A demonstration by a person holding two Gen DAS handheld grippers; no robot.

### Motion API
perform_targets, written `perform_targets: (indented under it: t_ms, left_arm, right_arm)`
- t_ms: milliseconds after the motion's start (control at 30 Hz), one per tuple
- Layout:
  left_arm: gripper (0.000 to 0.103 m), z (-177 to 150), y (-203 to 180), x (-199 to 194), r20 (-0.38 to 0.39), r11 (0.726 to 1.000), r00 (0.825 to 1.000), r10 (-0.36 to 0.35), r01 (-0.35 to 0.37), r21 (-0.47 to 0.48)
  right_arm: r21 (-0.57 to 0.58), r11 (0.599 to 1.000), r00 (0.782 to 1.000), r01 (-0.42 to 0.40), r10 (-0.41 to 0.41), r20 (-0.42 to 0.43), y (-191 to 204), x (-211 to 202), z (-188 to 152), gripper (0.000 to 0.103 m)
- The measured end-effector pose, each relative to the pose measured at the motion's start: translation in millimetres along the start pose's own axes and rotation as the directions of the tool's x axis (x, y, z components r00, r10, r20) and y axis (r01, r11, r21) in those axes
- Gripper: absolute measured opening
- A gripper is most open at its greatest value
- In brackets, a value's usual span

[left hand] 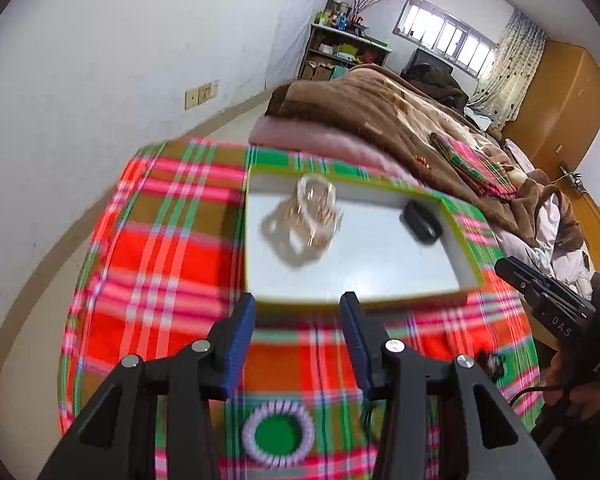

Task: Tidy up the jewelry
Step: 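Open the left gripper releasing the clip while the right gripper releases the bracelet, then grasp the lavender coil hair tie with the left gripper while the right gripper approaches the blue coil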

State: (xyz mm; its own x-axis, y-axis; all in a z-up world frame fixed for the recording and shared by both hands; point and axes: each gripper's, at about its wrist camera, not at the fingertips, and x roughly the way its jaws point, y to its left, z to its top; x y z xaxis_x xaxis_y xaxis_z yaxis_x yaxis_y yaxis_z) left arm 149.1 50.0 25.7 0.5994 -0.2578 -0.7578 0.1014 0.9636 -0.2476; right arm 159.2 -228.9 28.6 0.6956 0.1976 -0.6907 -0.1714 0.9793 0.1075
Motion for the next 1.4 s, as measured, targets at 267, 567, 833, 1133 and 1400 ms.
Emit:
perform_targets:
  t_ms: [267,567,833,1133,1400]
  left_arm:
    - [0.046,-36.5,18.6,-7.0,-0.037,0.999,0.999,0.001,-0.003,-0.043]
    - [0.045,-68.7,26.3,-3.1,-0.083,0.998,0.997,0.007,-0.012,-0.061]
    - [0.045,-82.7,31.4,-1.9,-0.099,0.997,0.995,0.009,-0.016,-0.07]
    - [0.045,-87.5,20.3,-2.1,-0.088,0.997,0.994,0.069,-0.07,-0.012]
    - [0.045,-89.6,14.4,-1.8,-0.079,0.993,0.99,0.116,-0.114,0.032]
  right_arm:
    - [-0.011,0.999,0.998,-0.052,0.052,-0.024,4.2,-16.7,-38.1,0.025]
    - [-0.099,0.993,0.995,-0.065,0.056,-0.087,17.9,-16.8,-76.6,0.025]
    - [-0.15,0.987,0.993,-0.052,0.035,-0.114,26.1,-16.1,-93.0,0.025]
    - [-0.183,0.983,0.991,-0.008,-0.017,-0.135,32.8,-9.3,-101.8,0.025]
    - [-0.202,0.979,0.992,0.02,-0.045,-0.119,36.0,-8.6,-107.1,0.025]
